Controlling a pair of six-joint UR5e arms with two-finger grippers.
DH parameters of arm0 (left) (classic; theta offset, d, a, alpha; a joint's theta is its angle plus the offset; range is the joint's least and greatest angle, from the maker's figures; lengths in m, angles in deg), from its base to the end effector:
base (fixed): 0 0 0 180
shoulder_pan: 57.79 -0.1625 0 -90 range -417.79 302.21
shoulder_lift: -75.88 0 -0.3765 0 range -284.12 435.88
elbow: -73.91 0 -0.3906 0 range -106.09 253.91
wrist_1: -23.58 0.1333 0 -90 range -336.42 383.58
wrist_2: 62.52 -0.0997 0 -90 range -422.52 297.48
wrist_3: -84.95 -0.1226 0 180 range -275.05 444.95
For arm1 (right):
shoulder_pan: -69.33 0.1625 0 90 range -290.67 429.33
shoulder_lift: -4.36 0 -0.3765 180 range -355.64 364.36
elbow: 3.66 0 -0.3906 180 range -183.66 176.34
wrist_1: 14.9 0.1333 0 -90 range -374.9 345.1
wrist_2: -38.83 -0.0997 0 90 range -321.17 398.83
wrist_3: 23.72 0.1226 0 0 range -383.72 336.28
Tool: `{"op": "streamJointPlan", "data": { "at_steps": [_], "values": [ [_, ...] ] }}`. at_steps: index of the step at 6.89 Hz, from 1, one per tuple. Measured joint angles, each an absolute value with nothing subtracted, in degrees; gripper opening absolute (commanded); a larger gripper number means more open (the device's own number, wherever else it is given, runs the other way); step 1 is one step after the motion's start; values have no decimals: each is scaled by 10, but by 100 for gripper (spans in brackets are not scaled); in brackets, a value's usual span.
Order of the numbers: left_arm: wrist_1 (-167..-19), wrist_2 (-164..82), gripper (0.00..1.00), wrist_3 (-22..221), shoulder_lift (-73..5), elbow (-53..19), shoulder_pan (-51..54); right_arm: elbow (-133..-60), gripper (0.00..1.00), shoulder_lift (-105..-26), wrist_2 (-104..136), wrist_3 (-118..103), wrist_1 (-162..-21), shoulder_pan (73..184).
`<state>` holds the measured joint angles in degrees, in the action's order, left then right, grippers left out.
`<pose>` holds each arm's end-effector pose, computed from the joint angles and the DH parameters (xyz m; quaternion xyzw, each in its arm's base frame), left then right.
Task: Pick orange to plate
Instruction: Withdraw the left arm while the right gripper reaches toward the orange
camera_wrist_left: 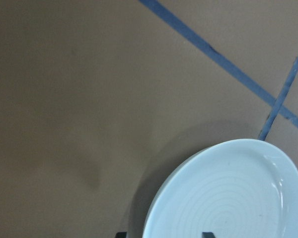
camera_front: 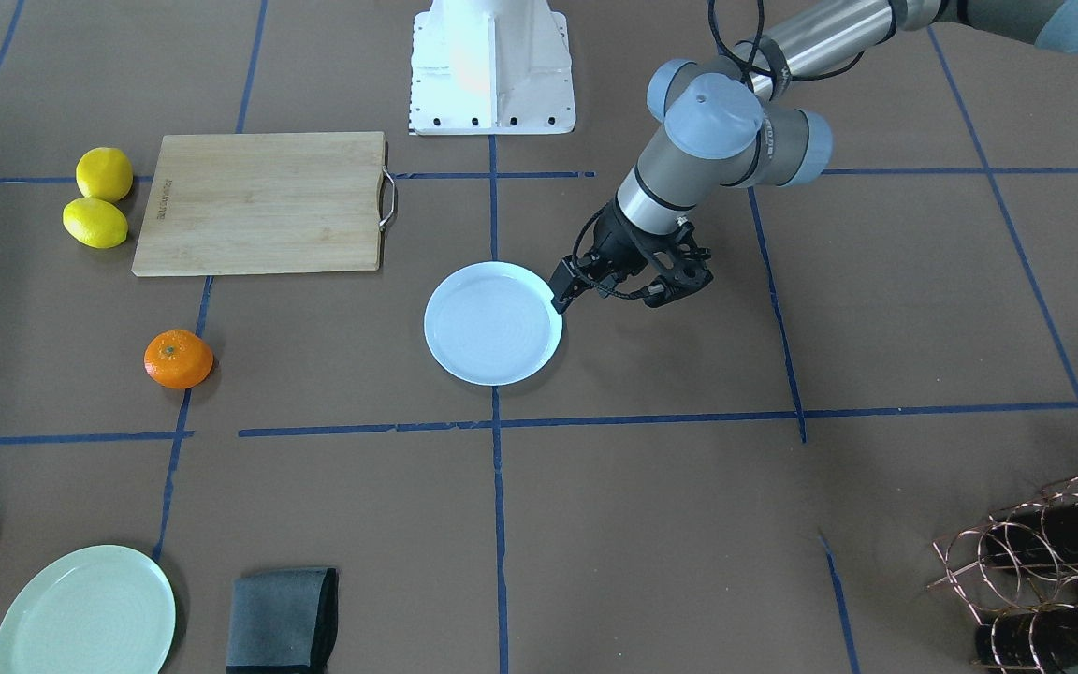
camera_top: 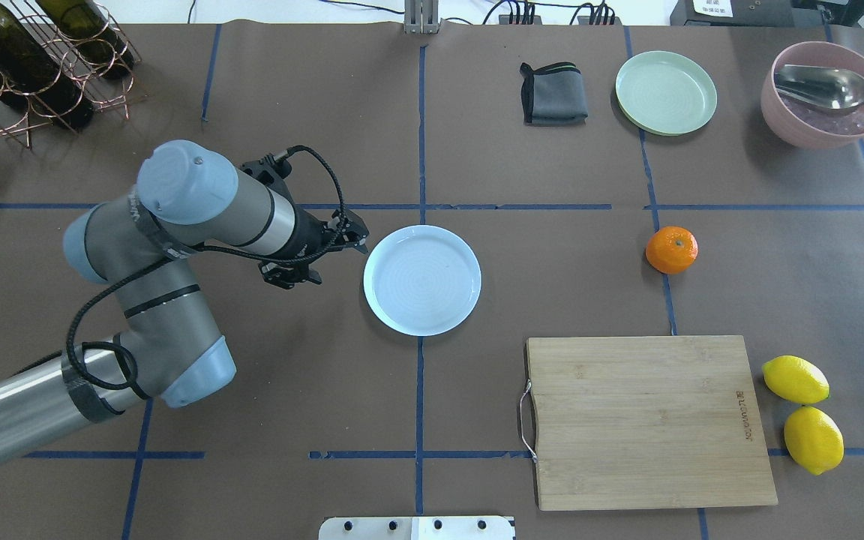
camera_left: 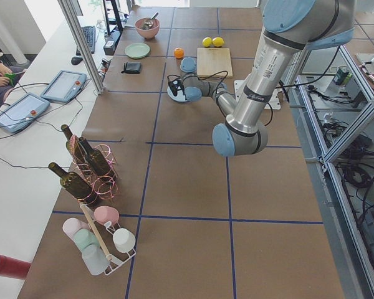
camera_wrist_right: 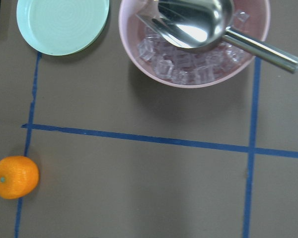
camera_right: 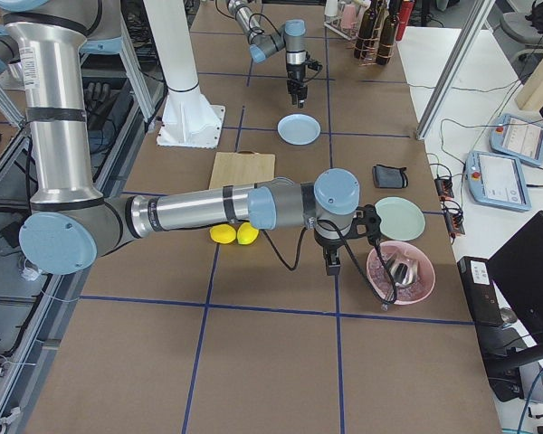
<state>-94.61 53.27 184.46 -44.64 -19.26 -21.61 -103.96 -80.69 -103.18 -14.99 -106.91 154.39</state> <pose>0.4860 -0.4545 0.2343 -0.0707 0.5318 -0.2189 0.8150 -0.0086 -0.5249 0.4855 0.0510 -0.4448 -0.0210 0.8939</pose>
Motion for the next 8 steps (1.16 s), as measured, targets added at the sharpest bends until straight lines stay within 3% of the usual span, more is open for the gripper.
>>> {"op": "streamJointPlan", "data": {
  "at_steps": [3,5,8],
  "values": [
    [-759,553,100,1675,-420,-296,-163,-1106,100,-760,-953,84,-1047,1380],
    [-695,554,100,1554,-374,-365,-95,-1095,100,-755,-846,218,-939,1266],
    [-685,554,100,1410,-307,-391,-6,-1059,100,-764,-782,255,-853,1188]
  ]
}}
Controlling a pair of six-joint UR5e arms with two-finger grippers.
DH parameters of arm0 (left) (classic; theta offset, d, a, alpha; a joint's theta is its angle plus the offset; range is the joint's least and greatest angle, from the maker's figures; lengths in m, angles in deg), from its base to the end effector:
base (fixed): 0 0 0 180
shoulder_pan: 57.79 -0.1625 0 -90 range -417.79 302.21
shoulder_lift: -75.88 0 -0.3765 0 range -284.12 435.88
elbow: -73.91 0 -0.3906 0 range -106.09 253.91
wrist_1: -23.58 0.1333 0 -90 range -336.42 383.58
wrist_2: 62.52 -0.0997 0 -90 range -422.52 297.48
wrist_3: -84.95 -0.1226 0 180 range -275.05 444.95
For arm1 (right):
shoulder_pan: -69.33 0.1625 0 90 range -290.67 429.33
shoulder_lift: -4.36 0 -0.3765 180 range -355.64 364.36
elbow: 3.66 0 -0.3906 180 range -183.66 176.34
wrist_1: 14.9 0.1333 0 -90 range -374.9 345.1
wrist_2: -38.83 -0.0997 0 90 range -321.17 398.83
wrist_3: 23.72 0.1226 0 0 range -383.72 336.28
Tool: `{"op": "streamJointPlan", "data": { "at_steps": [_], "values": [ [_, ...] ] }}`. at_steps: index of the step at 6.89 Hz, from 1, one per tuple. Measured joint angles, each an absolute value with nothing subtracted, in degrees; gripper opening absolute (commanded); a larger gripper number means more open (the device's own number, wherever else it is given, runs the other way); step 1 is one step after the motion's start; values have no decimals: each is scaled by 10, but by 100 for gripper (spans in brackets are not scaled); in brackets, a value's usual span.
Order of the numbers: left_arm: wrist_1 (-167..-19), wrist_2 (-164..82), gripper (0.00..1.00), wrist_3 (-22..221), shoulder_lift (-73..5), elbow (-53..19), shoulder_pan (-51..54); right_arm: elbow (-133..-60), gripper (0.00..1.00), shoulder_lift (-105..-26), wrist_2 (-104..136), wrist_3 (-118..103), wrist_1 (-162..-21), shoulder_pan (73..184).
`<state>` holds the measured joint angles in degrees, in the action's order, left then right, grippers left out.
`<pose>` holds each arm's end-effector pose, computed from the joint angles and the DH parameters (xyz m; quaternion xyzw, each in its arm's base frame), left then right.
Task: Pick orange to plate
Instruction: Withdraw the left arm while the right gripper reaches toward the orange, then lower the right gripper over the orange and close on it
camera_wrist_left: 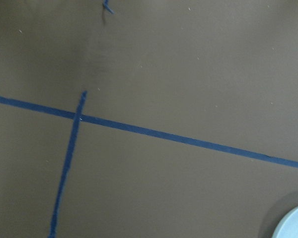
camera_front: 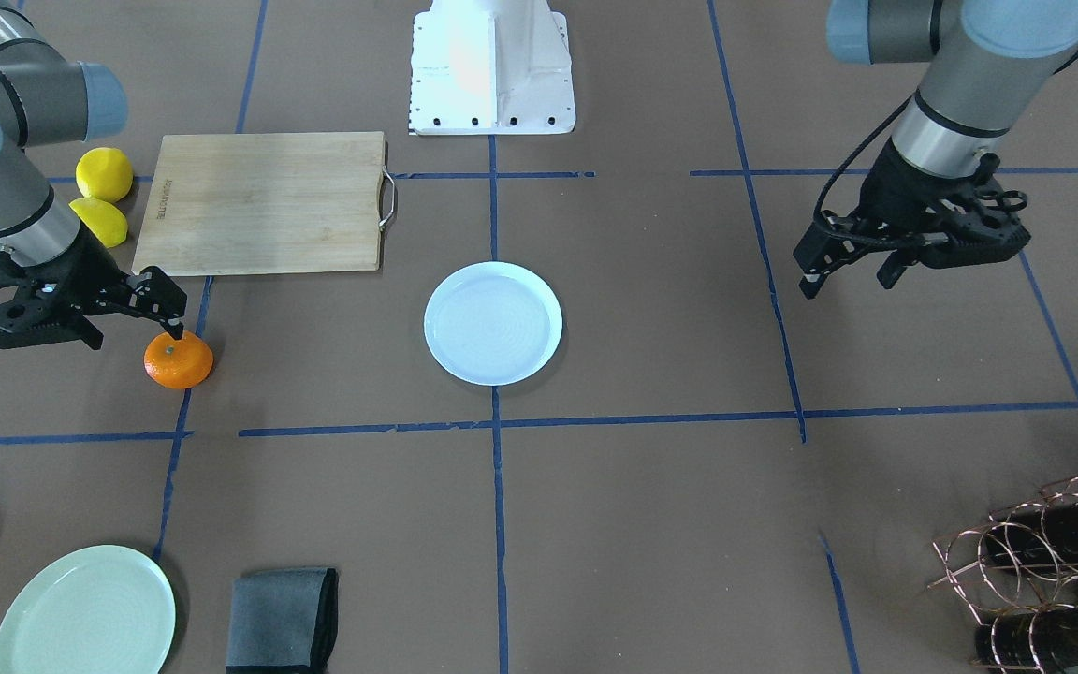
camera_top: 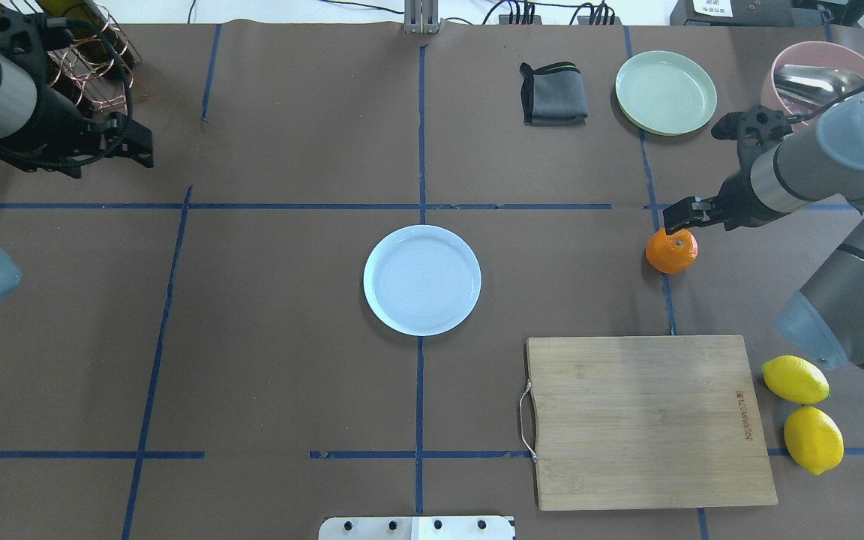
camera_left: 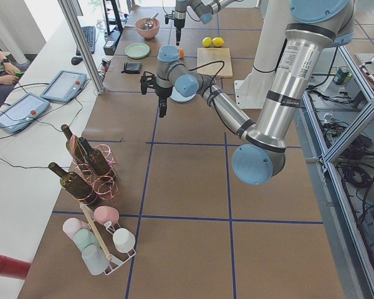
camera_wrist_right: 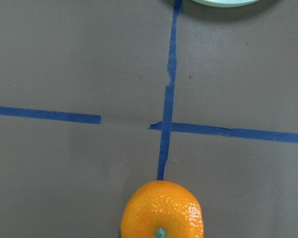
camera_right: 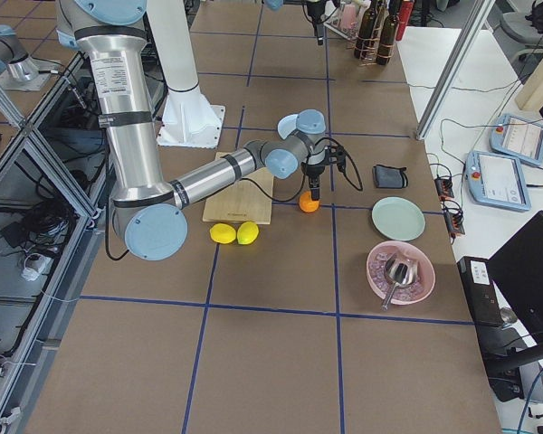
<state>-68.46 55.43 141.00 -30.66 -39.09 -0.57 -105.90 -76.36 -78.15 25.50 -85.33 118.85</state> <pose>0.2366 -0.5076 0.2896 0.0880 0.4023 -0.0990 0.9059 -0.3116 -0.4848 0.4076 0.0879 -0.3955 -0.0122 0.9142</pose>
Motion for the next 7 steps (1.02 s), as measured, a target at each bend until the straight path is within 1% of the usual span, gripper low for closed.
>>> {"op": "streamJointPlan", "data": {
  "at_steps": [2,7],
  "values": [
    [-685,555,100,1358,-284,-392,25,-1040,100,-758,-768,254,-845,1168],
    [-685,555,100,1337,-272,-390,31,-982,100,-729,-743,249,-844,1142]
  ]
}}
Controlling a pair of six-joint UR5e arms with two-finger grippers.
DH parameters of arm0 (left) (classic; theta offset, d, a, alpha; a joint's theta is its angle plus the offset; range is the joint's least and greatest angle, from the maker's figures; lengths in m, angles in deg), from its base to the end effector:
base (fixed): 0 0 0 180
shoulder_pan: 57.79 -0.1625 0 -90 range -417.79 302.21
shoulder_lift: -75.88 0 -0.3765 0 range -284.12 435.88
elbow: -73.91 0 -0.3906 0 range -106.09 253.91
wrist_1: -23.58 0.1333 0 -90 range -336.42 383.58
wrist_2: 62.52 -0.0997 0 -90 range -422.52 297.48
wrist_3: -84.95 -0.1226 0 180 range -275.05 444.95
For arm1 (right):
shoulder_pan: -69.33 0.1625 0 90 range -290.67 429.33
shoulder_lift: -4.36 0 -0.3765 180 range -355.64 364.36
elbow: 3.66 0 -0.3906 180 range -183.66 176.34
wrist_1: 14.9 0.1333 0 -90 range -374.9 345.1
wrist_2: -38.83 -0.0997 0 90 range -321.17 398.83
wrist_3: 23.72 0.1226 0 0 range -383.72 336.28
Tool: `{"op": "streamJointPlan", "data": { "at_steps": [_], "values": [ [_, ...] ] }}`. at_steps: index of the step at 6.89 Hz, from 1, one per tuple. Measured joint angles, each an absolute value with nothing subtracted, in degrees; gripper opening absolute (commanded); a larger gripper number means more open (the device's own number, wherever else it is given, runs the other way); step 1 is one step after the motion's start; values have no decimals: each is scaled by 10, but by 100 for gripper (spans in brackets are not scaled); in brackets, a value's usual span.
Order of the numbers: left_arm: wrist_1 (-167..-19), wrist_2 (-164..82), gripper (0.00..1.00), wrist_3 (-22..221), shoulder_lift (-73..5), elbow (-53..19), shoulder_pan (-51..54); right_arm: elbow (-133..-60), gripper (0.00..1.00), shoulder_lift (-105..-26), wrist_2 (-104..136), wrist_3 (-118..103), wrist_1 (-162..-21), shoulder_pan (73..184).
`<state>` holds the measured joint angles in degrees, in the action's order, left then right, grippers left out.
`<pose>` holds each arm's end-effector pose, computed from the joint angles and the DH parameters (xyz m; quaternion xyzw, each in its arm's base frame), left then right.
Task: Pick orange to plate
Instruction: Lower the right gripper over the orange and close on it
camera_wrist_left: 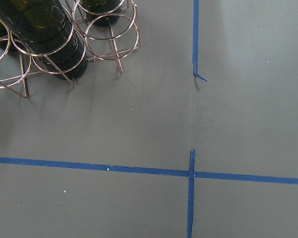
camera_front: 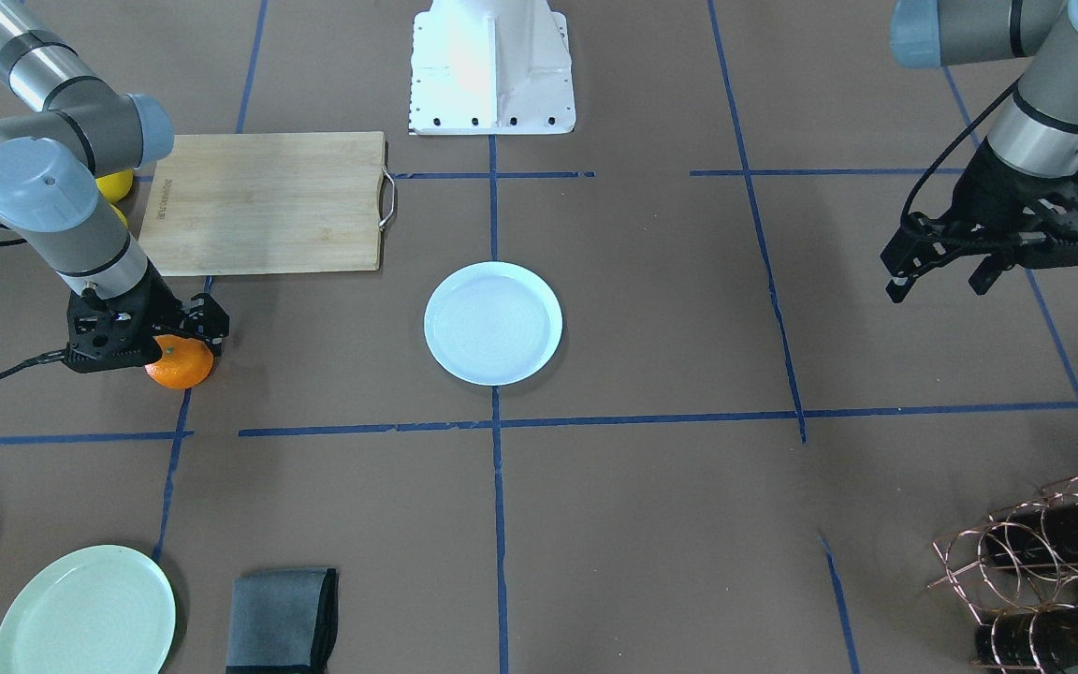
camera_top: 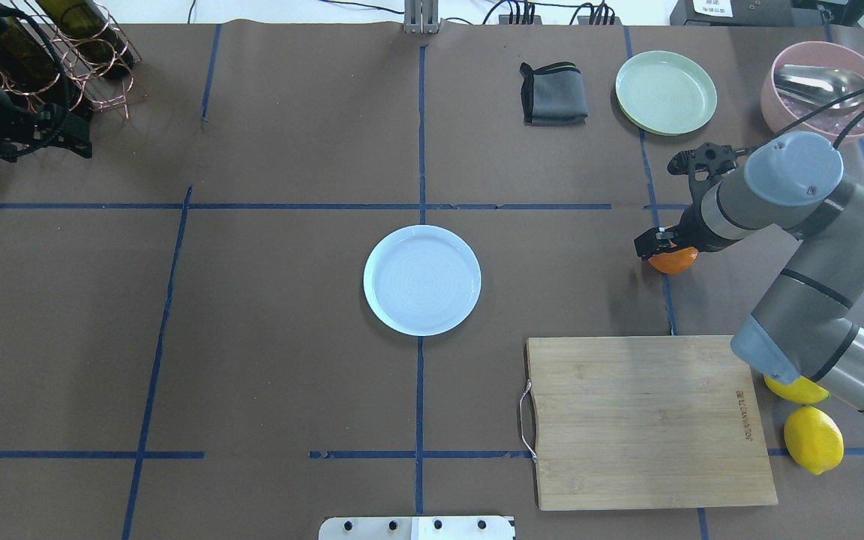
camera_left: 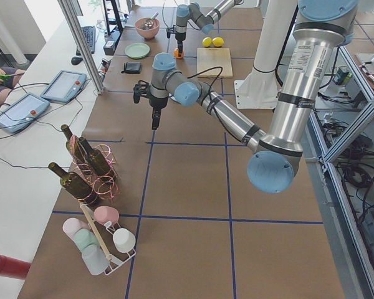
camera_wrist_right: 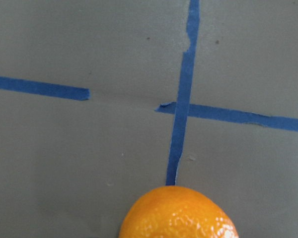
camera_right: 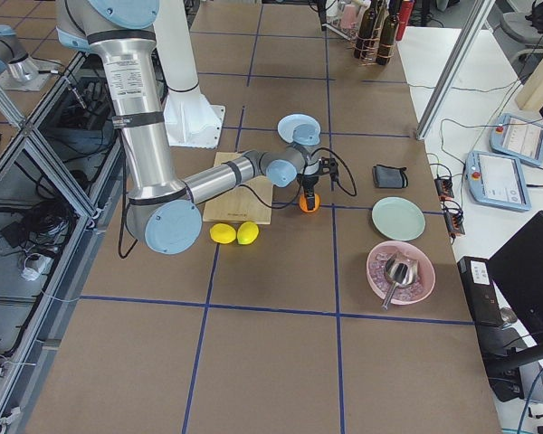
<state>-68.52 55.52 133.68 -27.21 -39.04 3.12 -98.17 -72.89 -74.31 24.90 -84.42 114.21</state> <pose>0.1995 -0.5142 0.3229 0.1028 0.3773 -0.0784 0.9170 -0.3679 -0.4865 0.4419 0.0781 -0.3610 -0.0365 0.9286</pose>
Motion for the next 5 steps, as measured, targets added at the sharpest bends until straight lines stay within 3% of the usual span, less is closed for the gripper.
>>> {"op": "streamJointPlan", "data": {
  "at_steps": [1,3,4,5],
  "values": [
    [-685,555,100,1336,-270,-391,31,-973,97,-723,-743,248,-844,1141],
    [-686,555,100,1336,-269,-389,31,-968,17,-719,-744,246,-844,1141],
    [-686,555,100,1336,-269,-388,31,-971,0,-719,-745,246,-844,1143],
    [-686,555,100,1336,-268,-387,31,-984,0,-719,-747,246,-846,1147]
  ]
}}
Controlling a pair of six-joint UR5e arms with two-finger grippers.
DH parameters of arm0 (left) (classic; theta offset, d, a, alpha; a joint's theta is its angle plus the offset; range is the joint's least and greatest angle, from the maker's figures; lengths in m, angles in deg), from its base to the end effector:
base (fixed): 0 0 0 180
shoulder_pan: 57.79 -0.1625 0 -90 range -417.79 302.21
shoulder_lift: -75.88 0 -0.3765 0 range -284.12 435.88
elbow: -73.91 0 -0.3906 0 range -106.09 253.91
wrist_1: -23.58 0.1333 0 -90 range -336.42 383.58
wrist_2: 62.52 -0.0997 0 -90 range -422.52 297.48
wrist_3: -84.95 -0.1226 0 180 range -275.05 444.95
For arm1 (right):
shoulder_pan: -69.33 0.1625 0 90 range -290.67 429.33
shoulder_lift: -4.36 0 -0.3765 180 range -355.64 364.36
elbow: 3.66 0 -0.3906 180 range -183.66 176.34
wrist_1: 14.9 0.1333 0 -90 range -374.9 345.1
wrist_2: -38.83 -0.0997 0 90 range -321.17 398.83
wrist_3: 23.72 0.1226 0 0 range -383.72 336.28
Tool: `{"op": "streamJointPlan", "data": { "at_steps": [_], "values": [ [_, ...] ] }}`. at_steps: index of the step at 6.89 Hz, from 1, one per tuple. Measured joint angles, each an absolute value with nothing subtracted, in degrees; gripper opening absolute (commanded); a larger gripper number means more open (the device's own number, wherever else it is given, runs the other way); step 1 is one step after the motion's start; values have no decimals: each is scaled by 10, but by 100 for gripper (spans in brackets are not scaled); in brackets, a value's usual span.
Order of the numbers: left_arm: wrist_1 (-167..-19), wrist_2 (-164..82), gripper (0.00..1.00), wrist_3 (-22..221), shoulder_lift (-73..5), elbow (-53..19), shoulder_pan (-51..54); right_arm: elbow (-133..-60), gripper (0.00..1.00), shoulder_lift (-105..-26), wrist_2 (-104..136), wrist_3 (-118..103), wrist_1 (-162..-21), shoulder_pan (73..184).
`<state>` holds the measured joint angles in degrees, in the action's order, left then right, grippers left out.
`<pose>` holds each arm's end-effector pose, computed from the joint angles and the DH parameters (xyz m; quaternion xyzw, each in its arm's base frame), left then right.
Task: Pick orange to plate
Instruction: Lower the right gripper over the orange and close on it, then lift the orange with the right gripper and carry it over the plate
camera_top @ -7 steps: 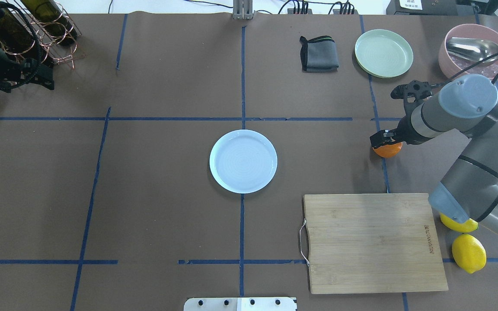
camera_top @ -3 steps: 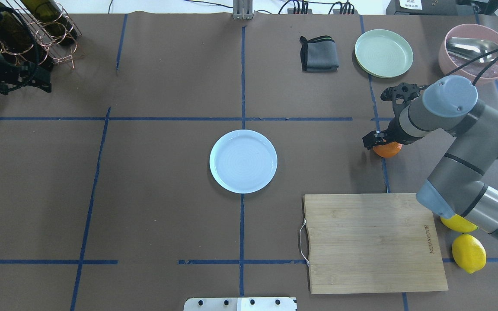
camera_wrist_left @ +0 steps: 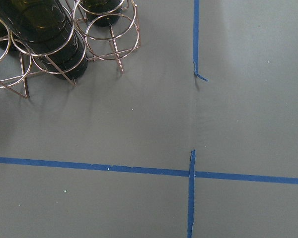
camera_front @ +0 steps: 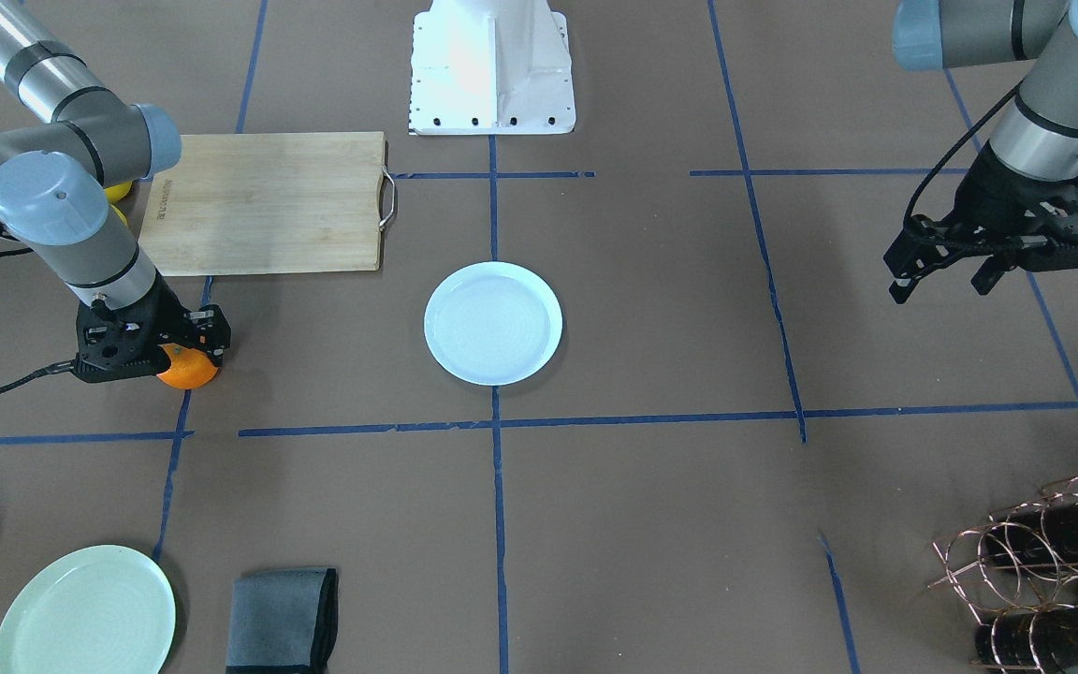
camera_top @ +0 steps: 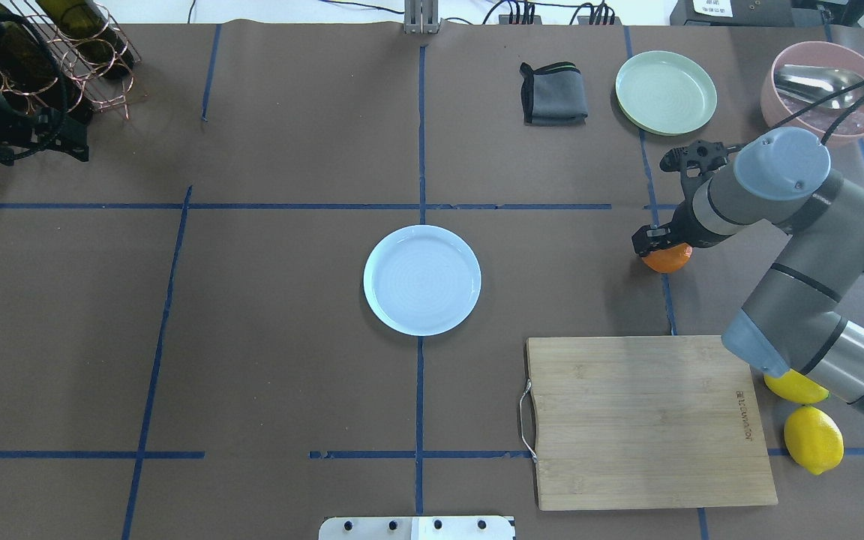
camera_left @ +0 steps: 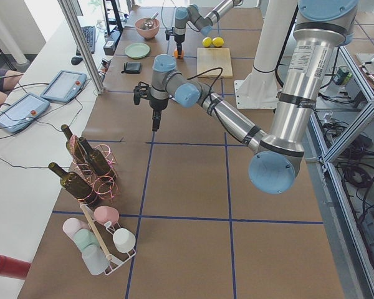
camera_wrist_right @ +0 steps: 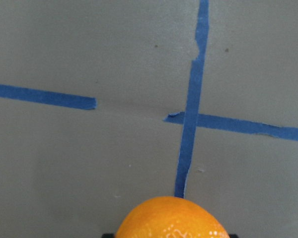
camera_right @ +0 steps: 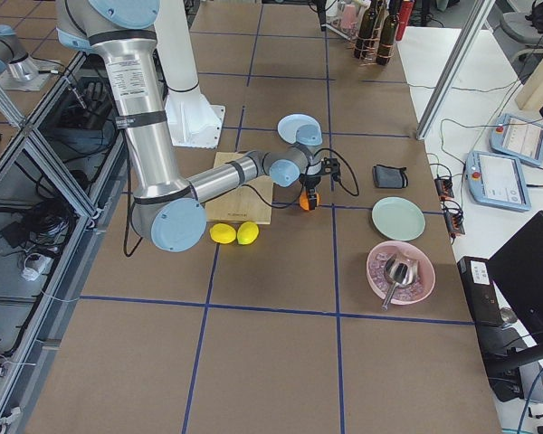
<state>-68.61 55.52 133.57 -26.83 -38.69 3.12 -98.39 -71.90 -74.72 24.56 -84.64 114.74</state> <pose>0.1996 -0.5144 0.3292 0.0989 0.3743 -0.0791 0.9186 -0.3668 -0.4922 0.4298 0.0842 -0.3679 -0.0379 0.9253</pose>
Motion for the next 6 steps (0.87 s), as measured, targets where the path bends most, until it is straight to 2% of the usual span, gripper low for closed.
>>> {"op": "streamJointPlan", "data": {
  "at_steps": [2,3,6],
  "values": [
    [-686,555,100,1324,-267,-385,32,-1037,0,-703,-757,249,-886,1154],
    [-686,555,100,1305,-261,-386,32,-1054,0,-670,-760,252,-939,1153],
    [-685,557,100,1191,-218,-389,70,-1041,0,-548,-747,315,-1046,1100]
  ]
}}
